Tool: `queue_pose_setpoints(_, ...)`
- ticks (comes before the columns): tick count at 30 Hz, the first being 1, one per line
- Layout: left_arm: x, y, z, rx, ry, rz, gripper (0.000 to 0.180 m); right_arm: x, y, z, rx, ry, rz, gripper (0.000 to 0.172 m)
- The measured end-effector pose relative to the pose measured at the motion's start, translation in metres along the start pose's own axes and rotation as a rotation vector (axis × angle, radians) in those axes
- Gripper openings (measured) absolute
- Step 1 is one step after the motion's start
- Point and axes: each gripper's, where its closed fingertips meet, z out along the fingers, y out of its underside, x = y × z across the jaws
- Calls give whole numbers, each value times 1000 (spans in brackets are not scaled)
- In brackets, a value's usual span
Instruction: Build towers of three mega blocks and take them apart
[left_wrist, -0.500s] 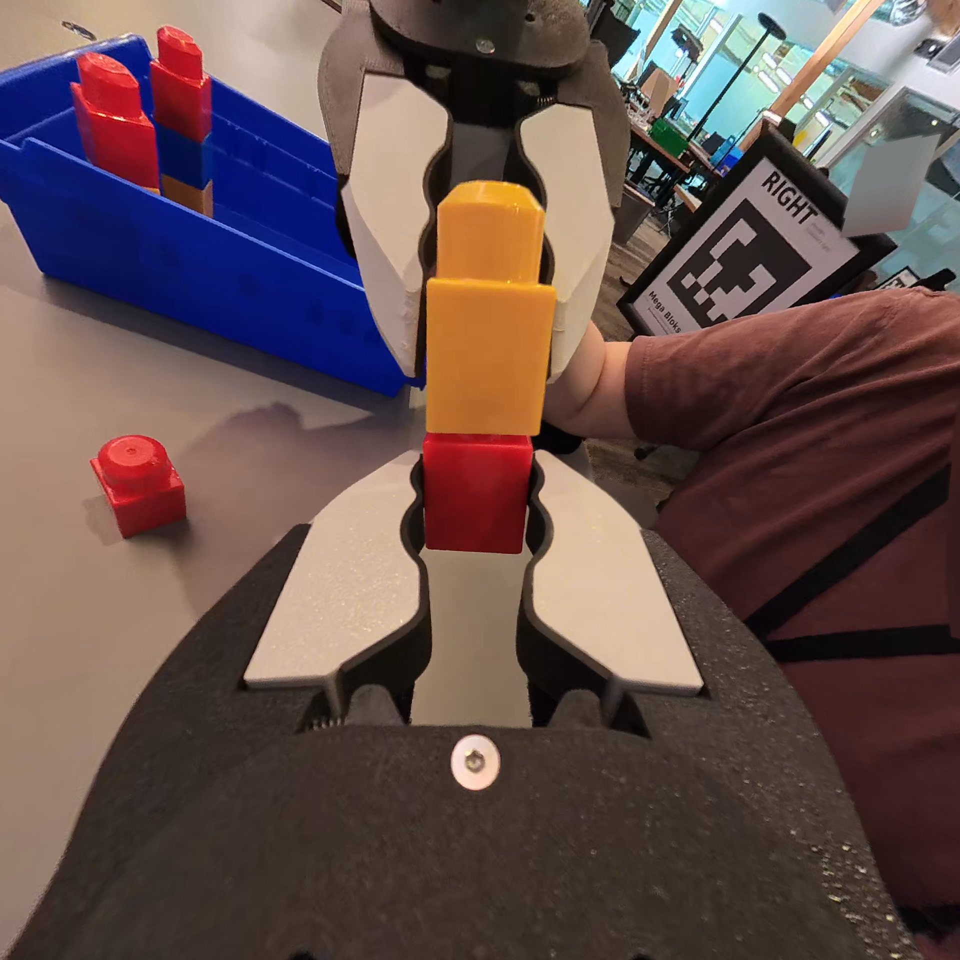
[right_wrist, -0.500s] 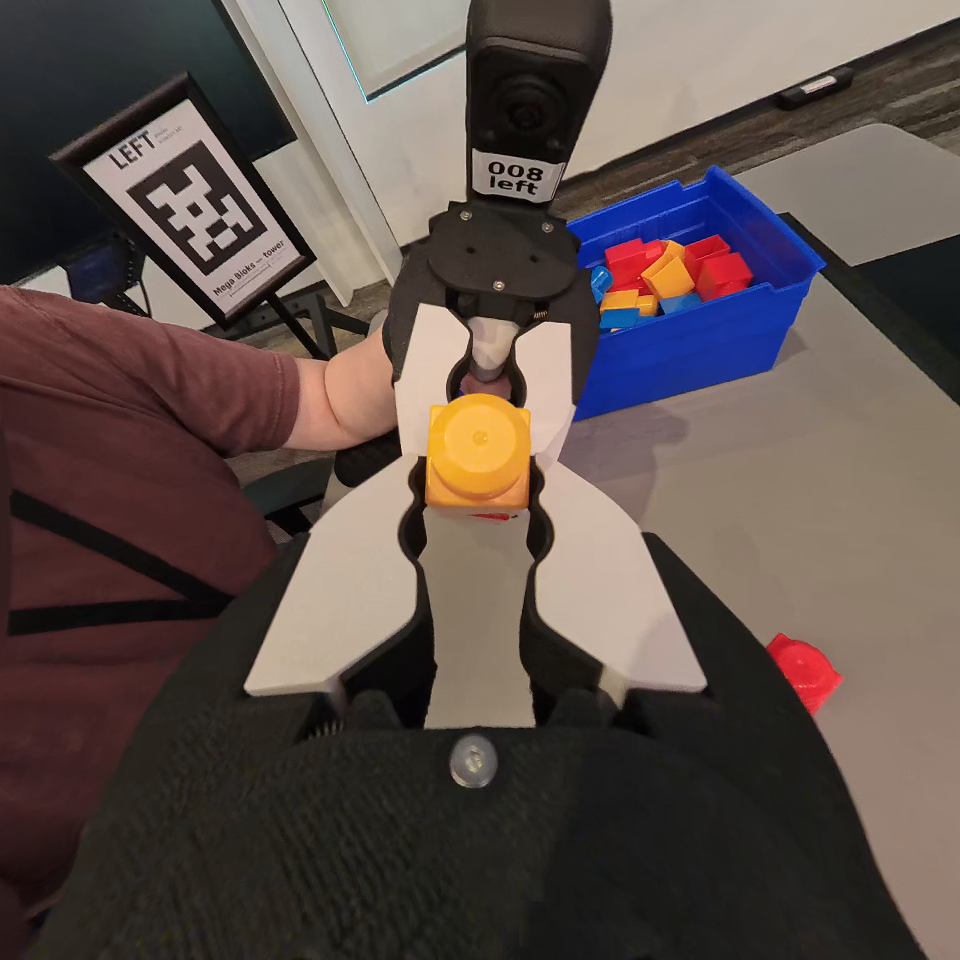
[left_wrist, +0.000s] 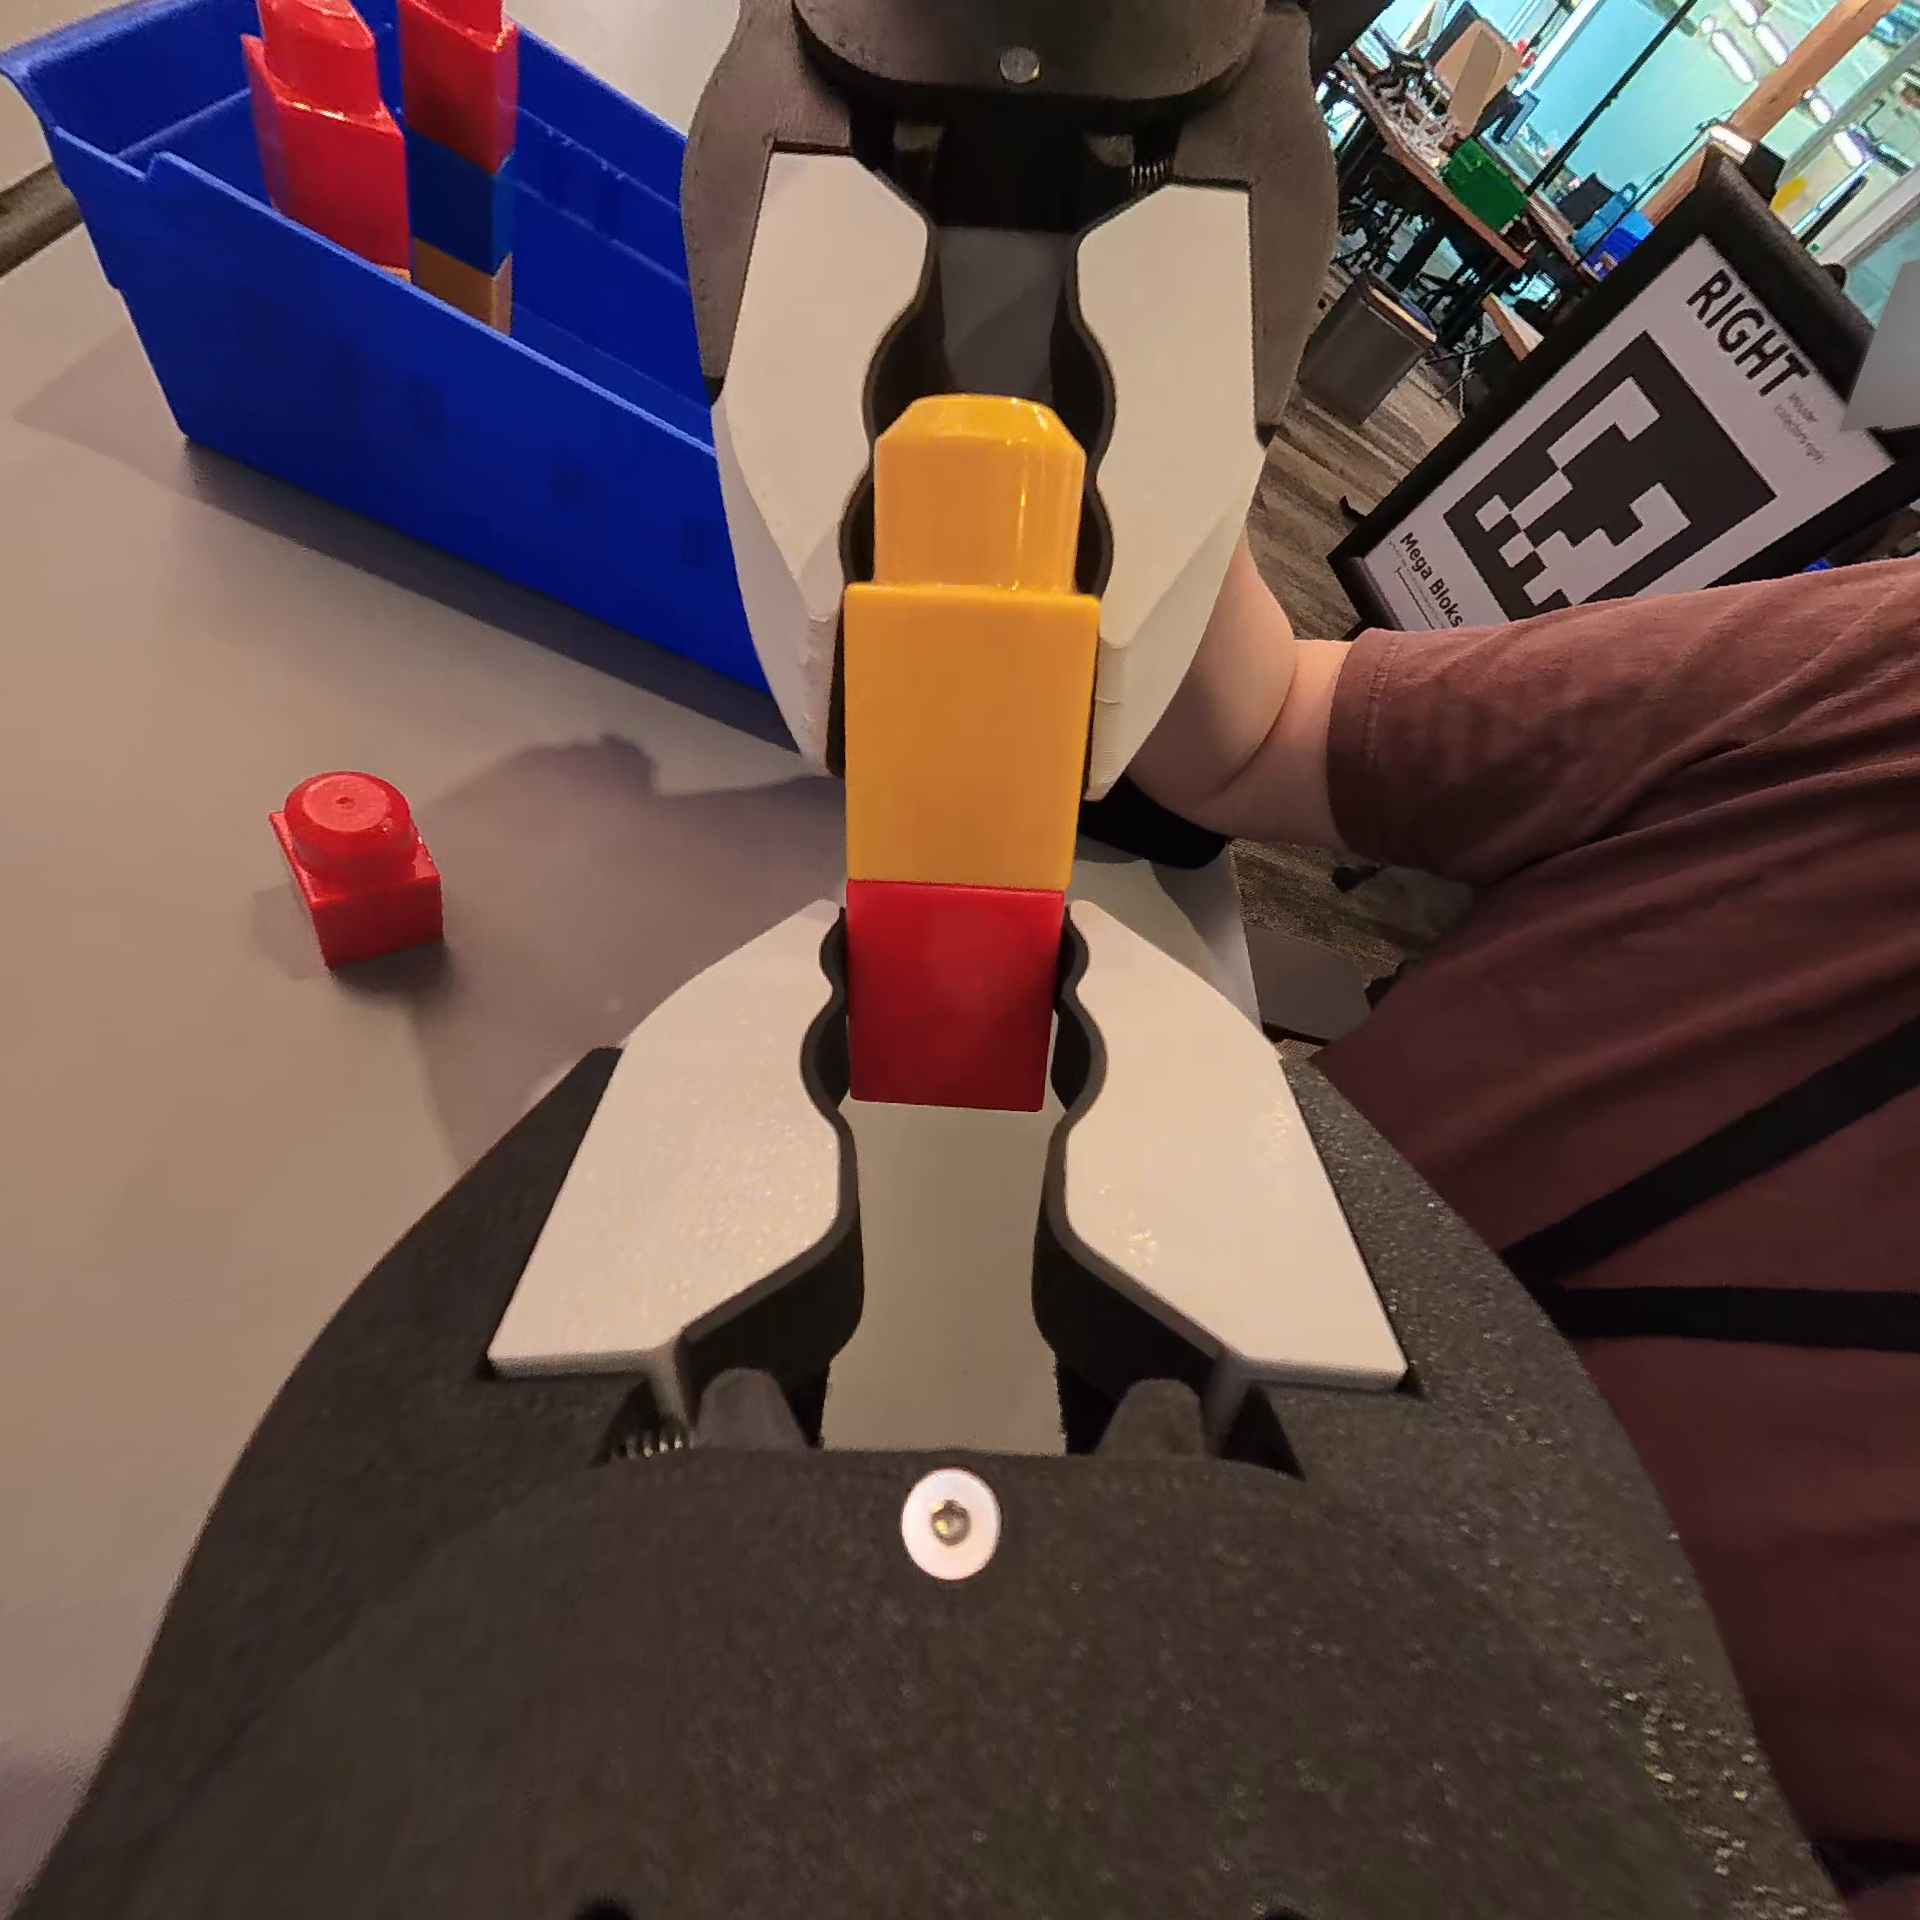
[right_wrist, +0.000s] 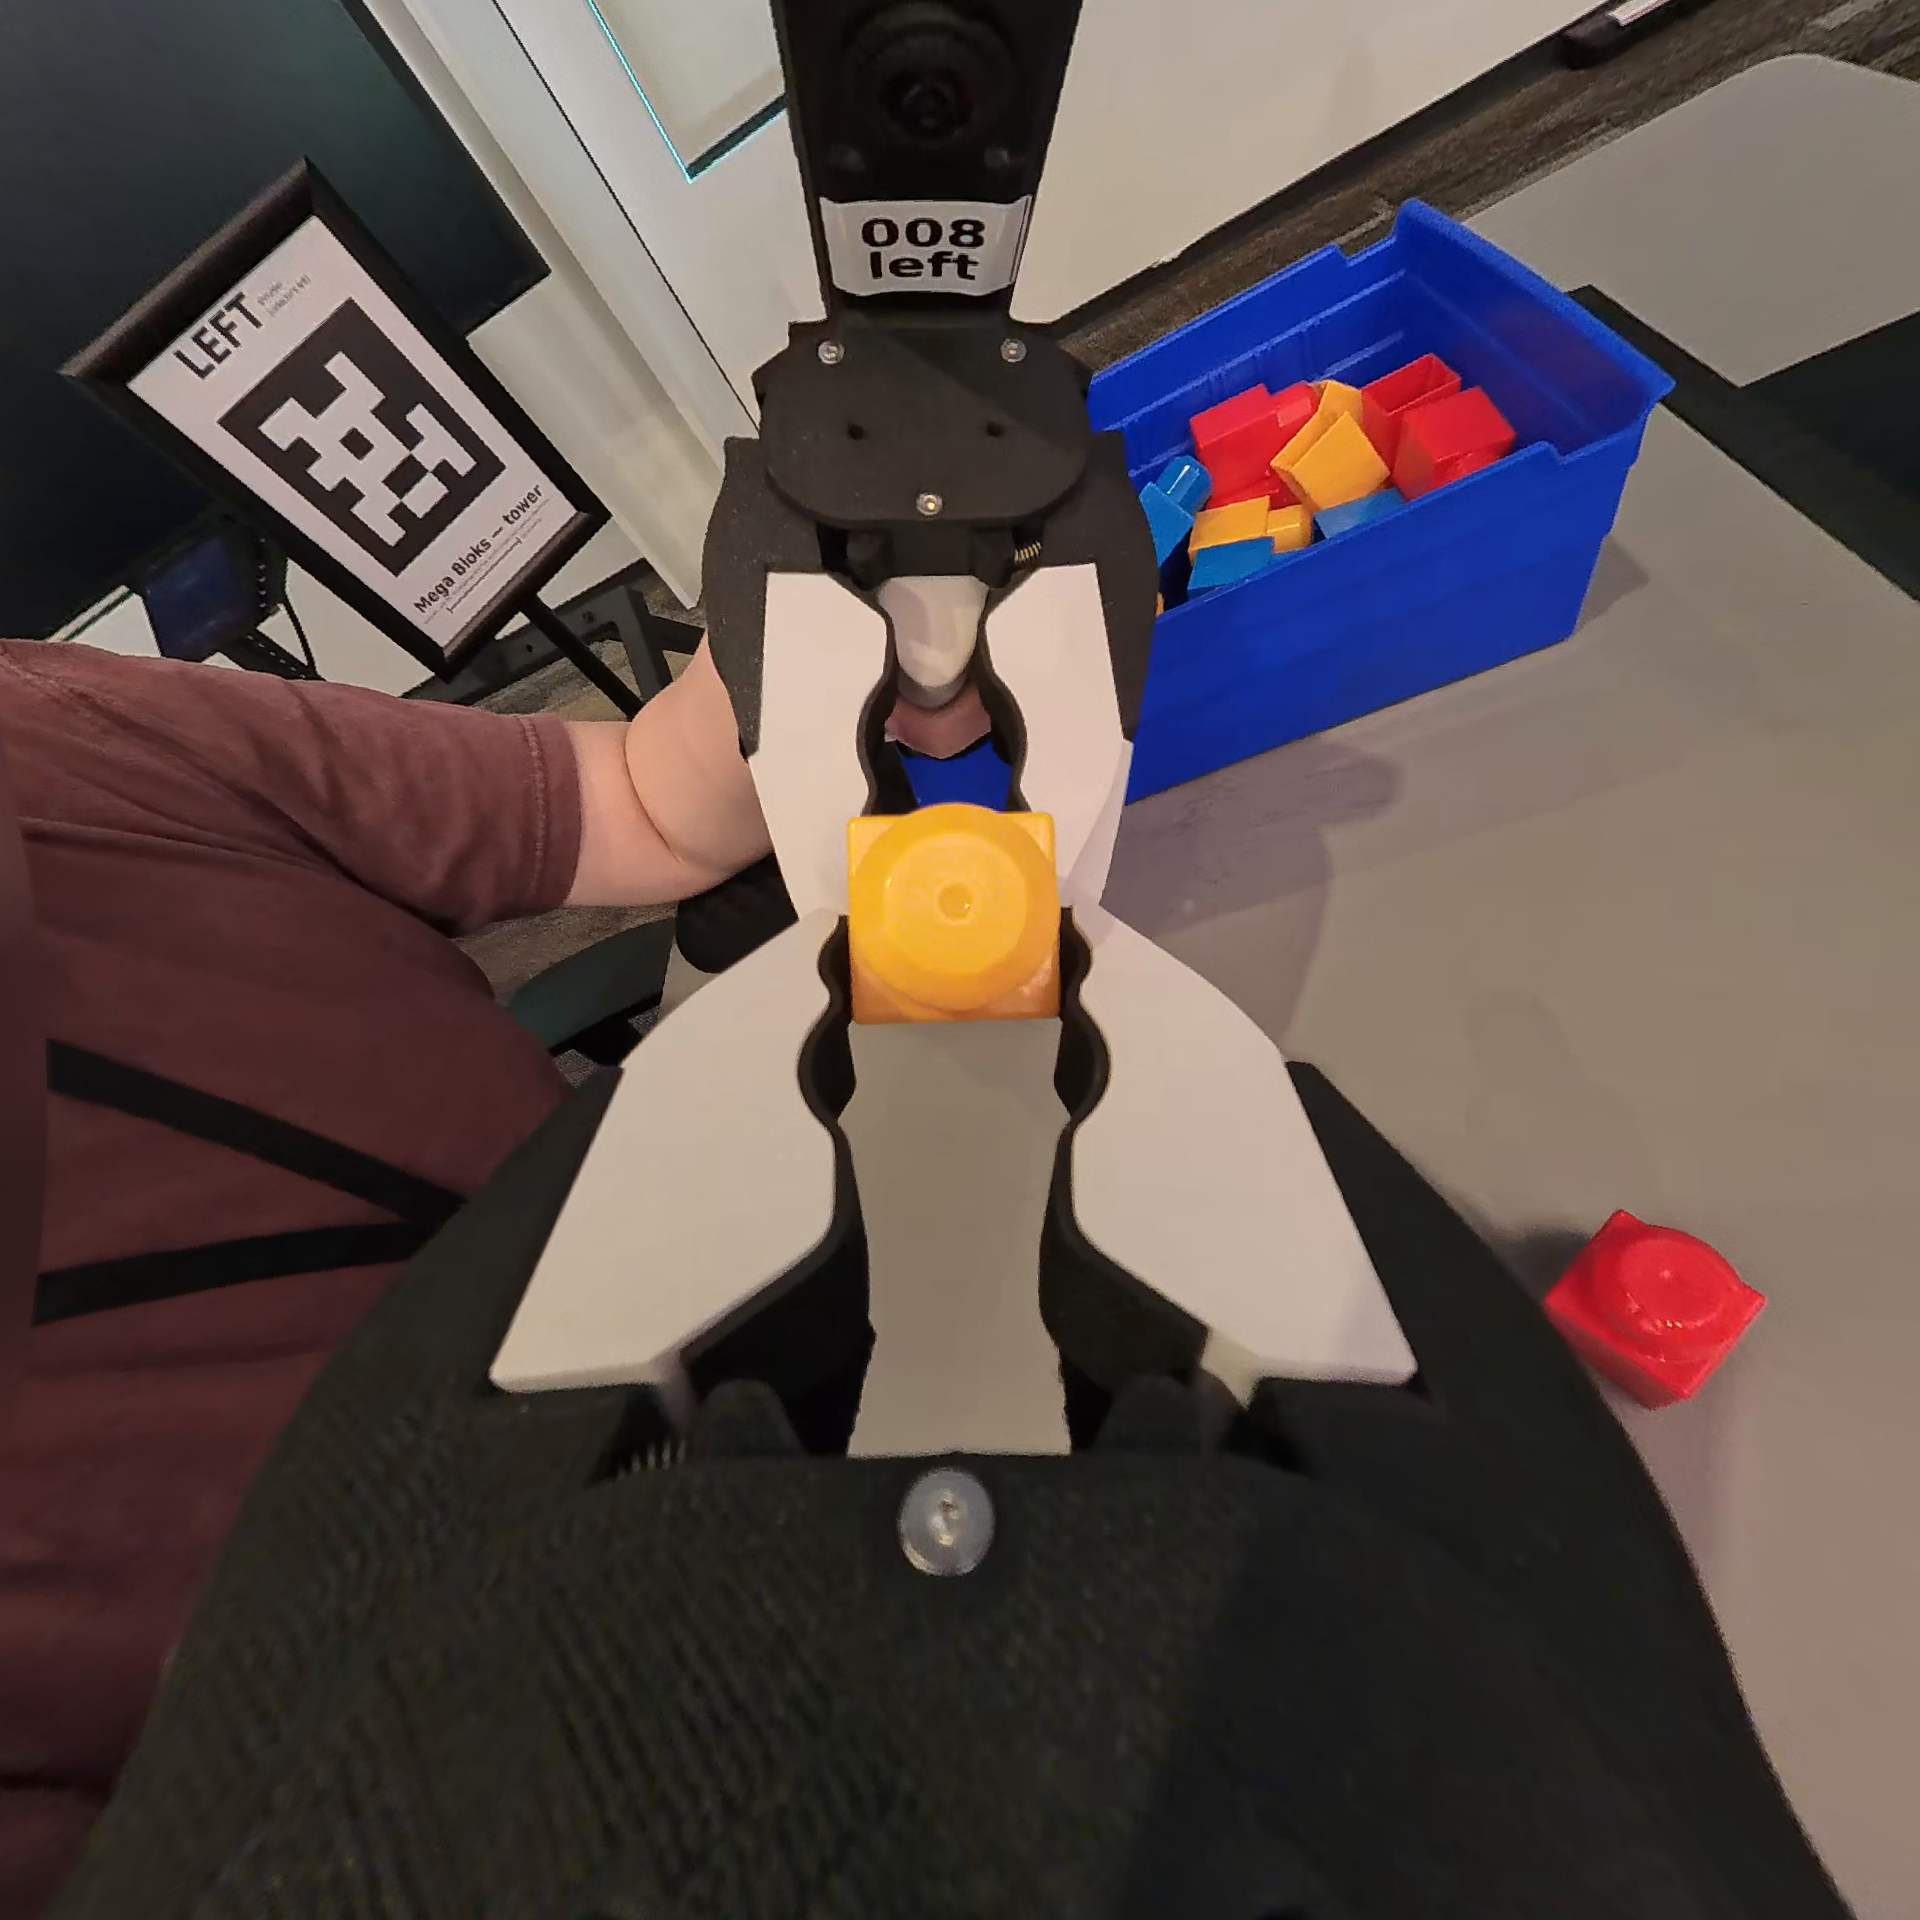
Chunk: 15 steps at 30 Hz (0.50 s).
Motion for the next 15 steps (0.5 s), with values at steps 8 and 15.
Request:
queue_pose_setpoints(8, 2, -3, -3, 27, 33, -25, 35, -2, -8, 0, 45, -7, -18, 37)
queue_pose_setpoints(15, -8, -32, -70, 251, -75, -22, 35, 54, -22, -30, 120, 445, -140, 63)
